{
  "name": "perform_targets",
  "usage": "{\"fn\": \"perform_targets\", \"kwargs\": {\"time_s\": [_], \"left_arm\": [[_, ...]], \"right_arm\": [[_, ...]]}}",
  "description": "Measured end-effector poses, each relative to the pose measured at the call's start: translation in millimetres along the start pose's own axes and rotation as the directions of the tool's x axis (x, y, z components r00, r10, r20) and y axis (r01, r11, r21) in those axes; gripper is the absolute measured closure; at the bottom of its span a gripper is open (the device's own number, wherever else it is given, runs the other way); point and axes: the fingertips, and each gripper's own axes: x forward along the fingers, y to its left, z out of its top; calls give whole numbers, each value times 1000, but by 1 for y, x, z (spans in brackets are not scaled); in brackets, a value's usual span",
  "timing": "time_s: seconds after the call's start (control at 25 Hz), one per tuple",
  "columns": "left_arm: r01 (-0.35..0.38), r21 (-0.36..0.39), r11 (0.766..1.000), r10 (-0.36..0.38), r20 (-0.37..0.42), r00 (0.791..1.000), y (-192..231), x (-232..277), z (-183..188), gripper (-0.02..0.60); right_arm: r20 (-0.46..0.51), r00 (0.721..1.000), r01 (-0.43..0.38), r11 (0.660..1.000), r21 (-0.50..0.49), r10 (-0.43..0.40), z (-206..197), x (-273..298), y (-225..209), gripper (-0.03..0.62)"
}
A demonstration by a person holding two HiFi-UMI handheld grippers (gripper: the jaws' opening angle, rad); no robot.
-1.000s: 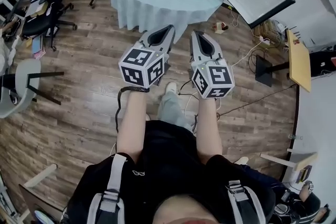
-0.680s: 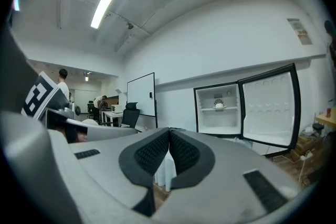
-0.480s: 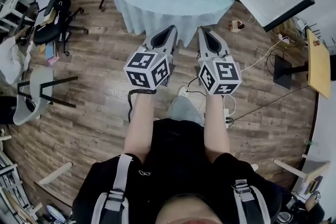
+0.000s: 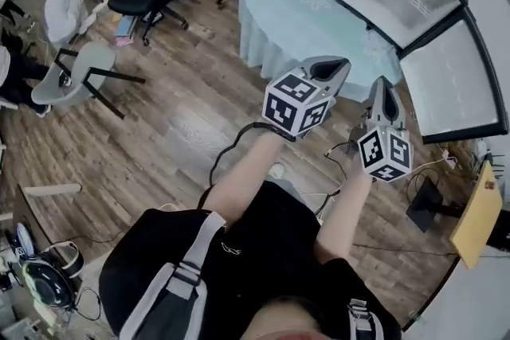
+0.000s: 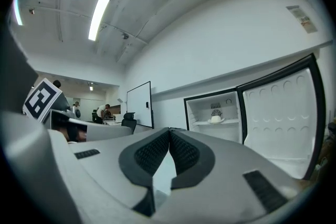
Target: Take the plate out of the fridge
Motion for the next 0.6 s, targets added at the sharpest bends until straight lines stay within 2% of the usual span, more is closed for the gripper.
{"fn": "perform_targets", "kwargs": {"time_s": [0.24, 0.4, 0.6], "left_arm": [[-5, 32, 999, 5, 18, 1000, -2, 19, 14, 589], [15, 45, 999, -16, 14, 1000, -7, 47, 14, 589], [44, 58, 997, -44, -3, 999, -24, 88, 10, 589]], "right_arm": [[31, 999, -26, 1000, 8, 26, 11, 10, -12, 594], [48, 999, -17, 999, 30, 16, 16, 18, -31, 594], [68, 997, -49, 999, 16, 48, 25, 23, -41, 594]]}}
